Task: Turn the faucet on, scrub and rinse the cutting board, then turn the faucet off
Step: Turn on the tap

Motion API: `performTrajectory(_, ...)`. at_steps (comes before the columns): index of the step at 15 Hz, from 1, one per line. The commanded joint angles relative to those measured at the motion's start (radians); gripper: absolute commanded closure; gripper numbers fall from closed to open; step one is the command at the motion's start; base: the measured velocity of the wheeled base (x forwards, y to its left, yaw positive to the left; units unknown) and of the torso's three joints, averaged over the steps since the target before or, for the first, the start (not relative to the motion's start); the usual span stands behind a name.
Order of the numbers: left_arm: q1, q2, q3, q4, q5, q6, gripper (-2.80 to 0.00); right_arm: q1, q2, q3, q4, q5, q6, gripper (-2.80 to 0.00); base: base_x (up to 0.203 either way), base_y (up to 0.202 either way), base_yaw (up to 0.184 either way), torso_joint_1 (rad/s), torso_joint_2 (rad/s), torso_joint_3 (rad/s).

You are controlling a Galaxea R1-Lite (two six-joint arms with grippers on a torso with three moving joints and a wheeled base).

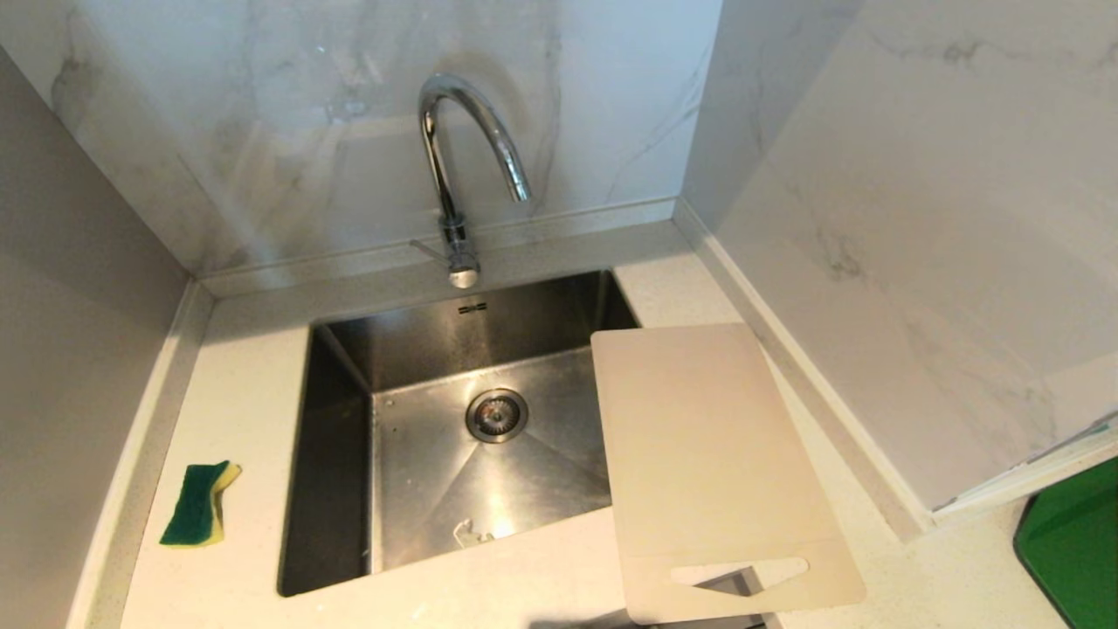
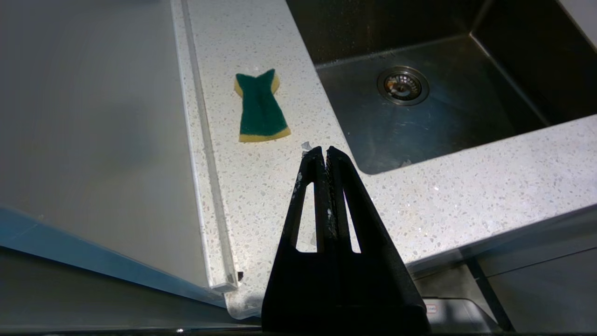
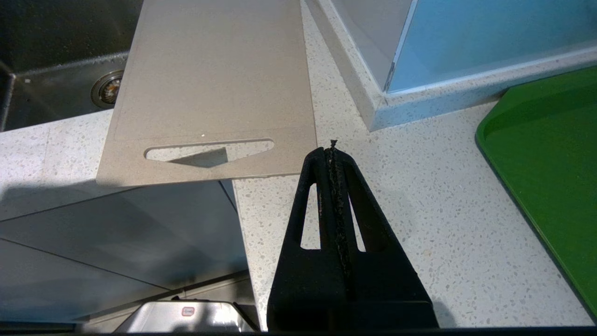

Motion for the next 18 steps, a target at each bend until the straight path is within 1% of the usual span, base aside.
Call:
performTrajectory(1,0.0,0.0,0.002,0.0,0.0,0.001,0.0,0.0,0.0,0.0,0.0,0.0,0.0,0.0,0.0,0.0,0.0,0.0,0.0,0.0)
performTrajectory(4,0.0,0.0,0.002,0.0,0.0,0.002,0.0,0.0,0.0,0.0,0.0,0.0,-0.001,0.0,0.0,0.0,0.0,0.0,0.0,0.0)
performTrajectory(7,0.001,0.001,-0.014,0.023,0.002,0.034,0.0,0.0,0.0,0.0,0.0,0.0,-0.004,0.0,0.0,0.0,0.0,0.0,0.0,0.0)
performTrajectory(9,0.0,0.031,-0.11,0.058,0.002,0.032,0.0,0.0,0.0,0.0,-0.002,0.002,-0.009,0.0,0.0,0.0,0.0,0.0,0.0,0.0)
performTrajectory(11,-0.005,0.137,-0.246,0.127,0.002,0.032,0.0,0.0,0.0,0.0,-0.002,0.002,-0.009,0.0,0.0,0.0,0.0,0.0,0.0,0.0)
performTrajectory(12,-0.016,0.198,-0.285,0.143,0.003,0.033,0.0,0.0,0.0,0.0,-0.002,0.002,-0.009,0.0,0.0,0.0,0.0,0.0,0.0,0.0)
performTrajectory(15,-0.056,0.4,-0.449,0.158,0.004,0.05,0.0,0.0,0.0,0.0,-0.002,0.002,-0.009,0.0,0.0,0.0,0.0,0.0,0.0,0.0)
performTrajectory(18,-0.067,0.607,-0.657,0.144,0.004,0.082,0.0,0.0,0.0,0.0,-0.002,0.002,-0.009,0.0,0.0,0.0,0.0,0.0,0.0,0.0)
